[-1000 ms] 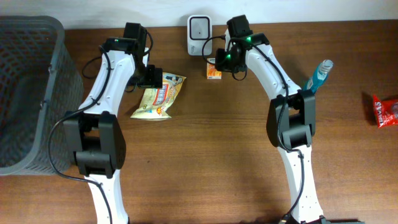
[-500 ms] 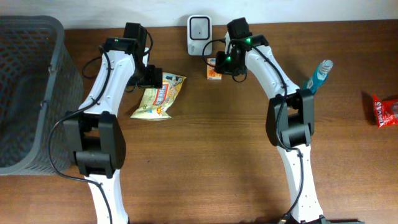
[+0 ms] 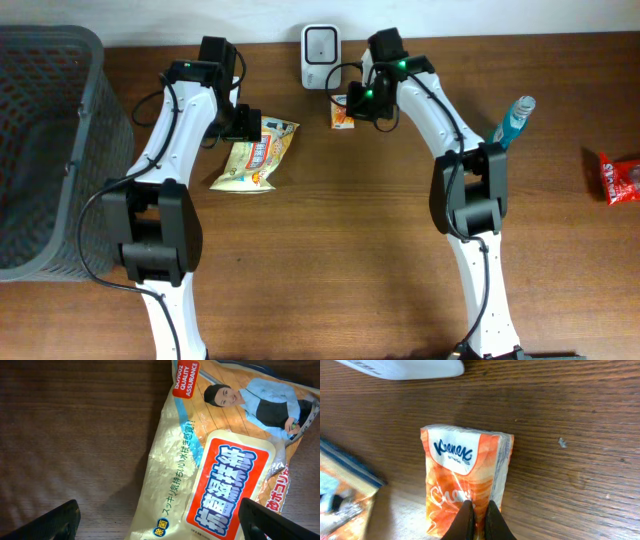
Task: Scan the item barcode
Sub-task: 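Lift the orange tissue pack and hold it before the scanner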
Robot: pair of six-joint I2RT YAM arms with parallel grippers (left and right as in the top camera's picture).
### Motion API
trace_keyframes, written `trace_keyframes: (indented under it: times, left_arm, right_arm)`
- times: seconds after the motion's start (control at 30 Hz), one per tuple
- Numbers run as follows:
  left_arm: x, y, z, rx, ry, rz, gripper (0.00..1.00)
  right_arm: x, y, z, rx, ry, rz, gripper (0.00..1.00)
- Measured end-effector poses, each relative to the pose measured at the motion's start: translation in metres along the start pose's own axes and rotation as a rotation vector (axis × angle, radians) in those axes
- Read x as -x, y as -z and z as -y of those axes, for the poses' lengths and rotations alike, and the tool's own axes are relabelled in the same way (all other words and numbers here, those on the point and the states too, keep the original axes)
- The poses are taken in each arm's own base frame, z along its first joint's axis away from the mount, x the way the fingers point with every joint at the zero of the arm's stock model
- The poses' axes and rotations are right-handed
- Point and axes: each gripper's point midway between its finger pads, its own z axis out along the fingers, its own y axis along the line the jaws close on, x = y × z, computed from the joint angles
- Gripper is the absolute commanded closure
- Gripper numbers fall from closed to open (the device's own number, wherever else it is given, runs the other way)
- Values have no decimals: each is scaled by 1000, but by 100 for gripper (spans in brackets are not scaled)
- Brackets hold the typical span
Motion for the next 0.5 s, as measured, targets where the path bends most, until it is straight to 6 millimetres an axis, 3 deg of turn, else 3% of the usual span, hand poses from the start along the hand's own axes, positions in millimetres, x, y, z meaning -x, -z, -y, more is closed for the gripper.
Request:
trace_keyframes:
  times: [0.13,0.3,0.4,0.5]
  left_arm:
    - [0,0,0,0,0,0,1]
    - [0,0,0,0,0,0,1]
    - [0,0,0,0,0,0,1]
    - [0,0,0,0,0,0,1]
  right_arm:
    - [8,20,2,215,-54,-24,96]
    - [26,79,14,590,-106,-15,96]
    - [26,106,3,774,-38,-4,96]
    - [21,119,-16,898,34,-5,96]
